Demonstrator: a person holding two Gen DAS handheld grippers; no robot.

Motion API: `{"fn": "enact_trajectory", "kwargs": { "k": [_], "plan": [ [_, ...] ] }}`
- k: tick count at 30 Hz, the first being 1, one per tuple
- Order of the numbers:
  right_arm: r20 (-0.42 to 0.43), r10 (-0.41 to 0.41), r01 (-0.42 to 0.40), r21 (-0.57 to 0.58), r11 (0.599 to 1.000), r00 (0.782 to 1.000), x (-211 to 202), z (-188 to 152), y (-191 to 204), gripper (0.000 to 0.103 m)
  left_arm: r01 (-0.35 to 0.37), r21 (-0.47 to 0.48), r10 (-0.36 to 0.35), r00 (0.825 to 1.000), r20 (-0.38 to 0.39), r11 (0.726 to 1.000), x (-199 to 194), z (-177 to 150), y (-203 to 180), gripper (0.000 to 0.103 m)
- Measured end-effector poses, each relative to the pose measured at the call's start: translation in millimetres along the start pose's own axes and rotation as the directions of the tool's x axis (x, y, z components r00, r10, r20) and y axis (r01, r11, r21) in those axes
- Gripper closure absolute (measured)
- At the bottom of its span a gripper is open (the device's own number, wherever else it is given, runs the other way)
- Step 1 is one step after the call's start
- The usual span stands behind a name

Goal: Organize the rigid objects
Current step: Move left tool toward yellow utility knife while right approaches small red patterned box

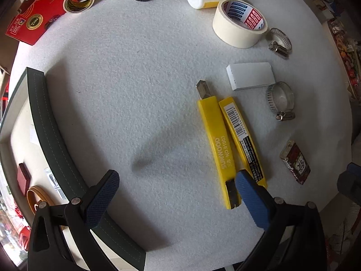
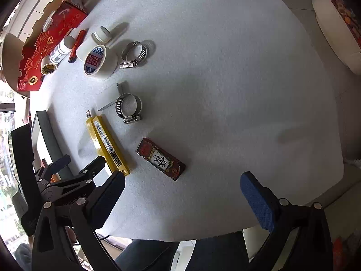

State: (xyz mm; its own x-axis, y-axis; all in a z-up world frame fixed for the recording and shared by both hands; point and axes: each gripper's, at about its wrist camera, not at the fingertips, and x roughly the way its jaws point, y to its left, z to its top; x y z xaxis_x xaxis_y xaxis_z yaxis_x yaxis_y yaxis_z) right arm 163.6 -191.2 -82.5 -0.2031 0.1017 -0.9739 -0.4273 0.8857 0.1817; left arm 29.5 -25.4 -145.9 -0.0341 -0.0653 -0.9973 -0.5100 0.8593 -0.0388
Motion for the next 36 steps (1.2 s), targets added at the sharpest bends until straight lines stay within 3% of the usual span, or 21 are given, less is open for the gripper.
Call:
{"fn": "enact_trajectory", "kwargs": {
  "k": [3, 9, 15, 18, 20, 22, 25, 30, 36],
  "plan": [
    [-0.007, -0.008, 0.008, -0.025, 1.000, 1.000, 3.6, -1.4, -3.4, 0.000, 0.029, -0.026, -0.029, 1.000, -0.003, 0.999, 3.7, 1.8, 1.7, 0.000],
    [-0.024, -0.040, 0.037, -0.105, 0.994, 0.999, 16.5, -1.9, 16.9, 0.000, -0.001, -0.016, 0.001, 1.000, -0.002, 1.000, 9.4, 10.8, -2.3, 0.000],
    [-0.042, -0.062, 0.054, -0.167, 0.984, 0.997, 25.9, -4.0, 27.9, 0.000, -0.020, -0.112, 0.023, 0.999, 0.025, 0.993, 4.8, 11.2, 42.2, 0.000],
    [-0.089, -0.020, 0.015, -0.063, 0.998, 0.996, 36.0, -1.0, 21.0, 0.000, 0.004, -0.152, -0.002, 1.000, 0.011, 0.988, 5.8, 13.4, 51.7, 0.000],
    [-0.146, 0.017, -0.008, 0.065, 0.998, 0.989, 47.4, 3.0, 11.3, 0.000, -0.008, -0.126, 0.011, 1.000, 0.023, 0.992, 4.5, 12.5, 48.2, 0.000],
    [-0.180, 0.081, -0.044, 0.206, 0.978, 0.980, 57.7, 5.1, 0.5, 0.000, -0.002, -0.090, 0.004, 1.000, 0.026, 0.996, 5.3, 12.9, 33.7, 0.000],
    [-0.141, 0.150, -0.090, 0.361, 0.928, 0.979, 62.2, 3.9, -11.4, 0.000, -0.003, -0.028, 0.004, 0.999, 0.040, 1.000, 5.9, 14.2, 13.3, 0.000],
    [-0.071, 0.109, -0.063, 0.469, 0.881, 0.992, 67.1, 6.0, -9.4, 0.000, -0.012, 0.082, 0.006, 0.997, 0.072, 0.997, 4.7, 24.1, -13.9, 0.000],
    [-0.065, 0.072, -0.024, 0.556, 0.831, 0.995, 85.3, 4.3, 1.4, 0.000, -0.010, 0.092, 0.001, 0.996, 0.093, 0.996, 5.2, 37.2, -32.3, 0.000]
  ]
}}
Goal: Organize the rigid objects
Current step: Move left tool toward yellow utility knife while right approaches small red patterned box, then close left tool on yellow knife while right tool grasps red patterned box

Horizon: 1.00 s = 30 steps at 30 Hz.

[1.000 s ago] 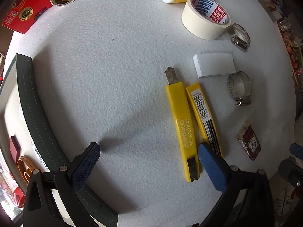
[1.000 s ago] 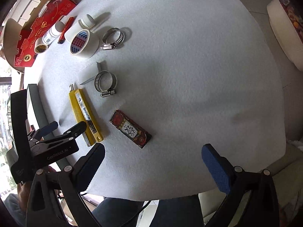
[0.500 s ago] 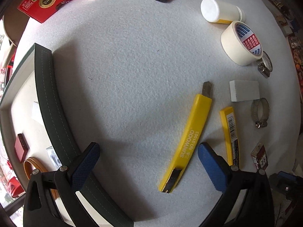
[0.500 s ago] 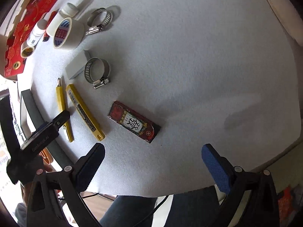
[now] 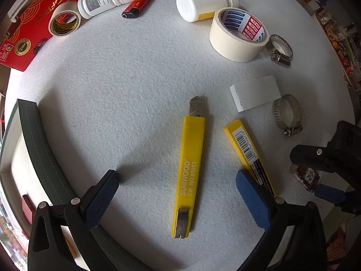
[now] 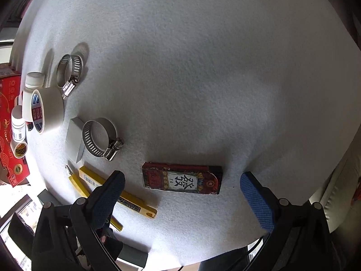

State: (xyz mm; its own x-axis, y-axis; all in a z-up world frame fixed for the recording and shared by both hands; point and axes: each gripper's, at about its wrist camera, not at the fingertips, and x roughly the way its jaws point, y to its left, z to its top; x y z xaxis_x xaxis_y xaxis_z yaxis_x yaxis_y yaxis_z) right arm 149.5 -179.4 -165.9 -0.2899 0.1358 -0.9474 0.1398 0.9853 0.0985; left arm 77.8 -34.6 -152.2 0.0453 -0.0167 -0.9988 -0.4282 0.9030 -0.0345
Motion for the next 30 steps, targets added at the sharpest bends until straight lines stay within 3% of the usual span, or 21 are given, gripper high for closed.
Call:
{"fn": "enact_trajectory", "kwargs": {
  "k": [5, 10, 16, 19, 22, 23, 25, 29, 30],
  "plan": [
    [-0.005, -0.123, 0.123, -0.027, 0.992, 0.992, 11.4, 0.5, 24.2, 0.000, 0.002, -0.001, -0.002, 1.000, 0.019, 1.000, -0.9, -22.2, 18.7, 0.000],
    [-0.019, -0.116, 0.116, -0.011, 0.993, 0.993, 20.4, 1.0, 27.5, 0.000, 0.002, 0.001, -0.002, 0.999, 0.038, 1.000, -3.3, -33.1, 21.8, 0.000],
    [-0.007, -0.121, 0.121, -0.022, 0.992, 0.993, 19.8, 3.2, 26.1, 0.000, 0.001, 0.011, -0.001, 1.000, -0.003, 1.000, -2.7, -27.3, 19.2, 0.000],
    [-0.013, -0.129, 0.128, -0.046, 0.991, 0.992, 11.7, -2.2, 27.4, 0.006, 0.003, 0.016, -0.003, 1.000, -0.007, 1.000, -5.7, -25.0, 15.9, 0.005],
    [-0.009, -0.138, 0.137, -0.078, 0.987, 0.990, 5.1, -10.3, 28.4, 0.023, 0.005, 0.046, -0.006, 1.000, 0.007, 0.999, -13.8, -26.3, 8.3, 0.016],
    [-0.006, -0.143, 0.142, -0.093, 0.986, 0.990, 3.0, -12.1, 29.5, 0.032, 0.007, 0.059, -0.008, 1.000, 0.016, 0.998, -17.3, -27.5, 5.1, 0.025],
    [-0.018, -0.141, 0.138, -0.122, 0.983, 0.990, 2.4, -15.0, 30.5, 0.032, 0.008, 0.078, -0.010, 1.000, 0.027, 0.997, -22.7, -29.7, 0.2, 0.038],
    [-0.038, -0.164, 0.155, -0.175, 0.972, 0.986, 3.8, -21.2, 30.0, 0.032, 0.034, 0.069, -0.035, 0.999, 0.013, 0.997, -29.8, -29.3, 2.8, 0.086],
    [-0.046, -0.162, 0.152, -0.180, 0.972, 0.986, 4.0, -22.1, 28.7, 0.032, 0.061, 0.051, -0.061, 0.998, 0.001, 0.997, -30.4, -28.7, 6.2, 0.086]
  ]
}}
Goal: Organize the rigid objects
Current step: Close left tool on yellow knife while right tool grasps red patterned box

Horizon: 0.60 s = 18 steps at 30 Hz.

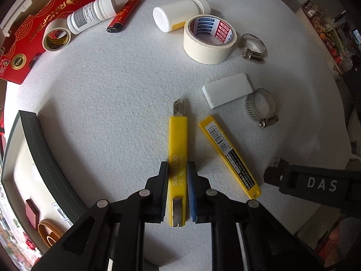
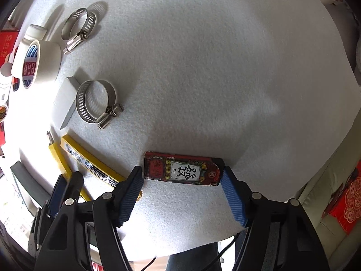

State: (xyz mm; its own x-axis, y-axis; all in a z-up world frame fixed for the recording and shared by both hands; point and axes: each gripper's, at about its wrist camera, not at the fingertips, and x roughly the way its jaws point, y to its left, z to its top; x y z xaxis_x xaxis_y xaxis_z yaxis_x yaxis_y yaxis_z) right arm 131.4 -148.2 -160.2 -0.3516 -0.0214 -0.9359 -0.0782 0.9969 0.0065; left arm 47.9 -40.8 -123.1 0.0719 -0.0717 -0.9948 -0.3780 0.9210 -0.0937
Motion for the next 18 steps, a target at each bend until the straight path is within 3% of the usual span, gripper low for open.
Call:
{"fn": "enact_trajectory", "kwargs": {
  "k": [7, 11, 18],
  "plan": [
    [-0.014, 0.044, -0.044, -0.036, 0.998, 0.999, -13.0, -2.8, -18.3, 0.032, 0.089, -0.103, -0.089, 0.996, 0.005, 0.991, -14.3, -13.0, 23.5, 0.086],
    [0.008, 0.064, -0.064, -0.071, 0.995, 0.998, -31.8, 0.5, -26.8, 0.032, 0.096, -0.150, -0.092, 0.995, 0.029, 0.984, -27.6, -23.4, 28.5, 0.086],
    [0.030, 0.086, -0.082, -0.107, 0.991, 0.996, -59.0, -1.3, -36.8, 0.032, 0.117, -0.150, -0.110, 0.992, 0.054, 0.982, -53.0, -38.2, 31.1, 0.086]
  ]
}}
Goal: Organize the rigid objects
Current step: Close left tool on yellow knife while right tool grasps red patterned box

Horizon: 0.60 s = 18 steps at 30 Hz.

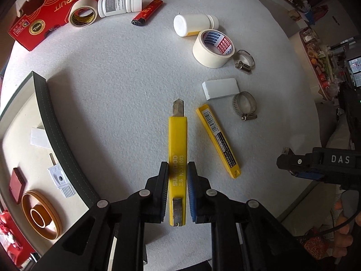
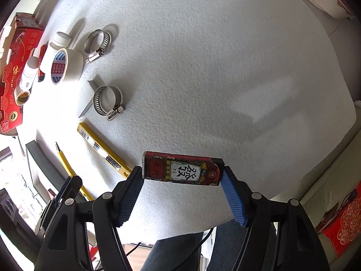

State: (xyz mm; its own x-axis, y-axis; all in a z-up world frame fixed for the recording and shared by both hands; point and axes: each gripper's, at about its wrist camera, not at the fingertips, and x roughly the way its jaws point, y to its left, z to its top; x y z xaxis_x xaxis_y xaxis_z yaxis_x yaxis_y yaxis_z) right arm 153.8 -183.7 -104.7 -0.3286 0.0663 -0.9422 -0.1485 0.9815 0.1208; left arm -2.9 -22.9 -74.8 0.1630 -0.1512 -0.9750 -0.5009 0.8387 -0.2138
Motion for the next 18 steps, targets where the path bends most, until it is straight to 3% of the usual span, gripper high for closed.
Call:
{"fn": "enact_trajectory", "kwargs": {
  "k": [8, 18],
  "plan": [
    [0.034, 0.001, 0.001, -0.059, 0.998, 0.999, -29.9, 4.9, 8.4, 0.032, 0.027, 0.021, -0.027, 0.999, 0.033, 0.999, -1.5, 16.4, 16.1, 0.086],
    [0.100, -0.041, 0.062, -0.222, 0.973, 0.994, -44.3, 3.0, 47.7, 0.032, 0.042, -0.072, -0.033, 0.992, 0.119, 0.997, -29.9, 5.7, 50.0, 0.086]
  ]
}}
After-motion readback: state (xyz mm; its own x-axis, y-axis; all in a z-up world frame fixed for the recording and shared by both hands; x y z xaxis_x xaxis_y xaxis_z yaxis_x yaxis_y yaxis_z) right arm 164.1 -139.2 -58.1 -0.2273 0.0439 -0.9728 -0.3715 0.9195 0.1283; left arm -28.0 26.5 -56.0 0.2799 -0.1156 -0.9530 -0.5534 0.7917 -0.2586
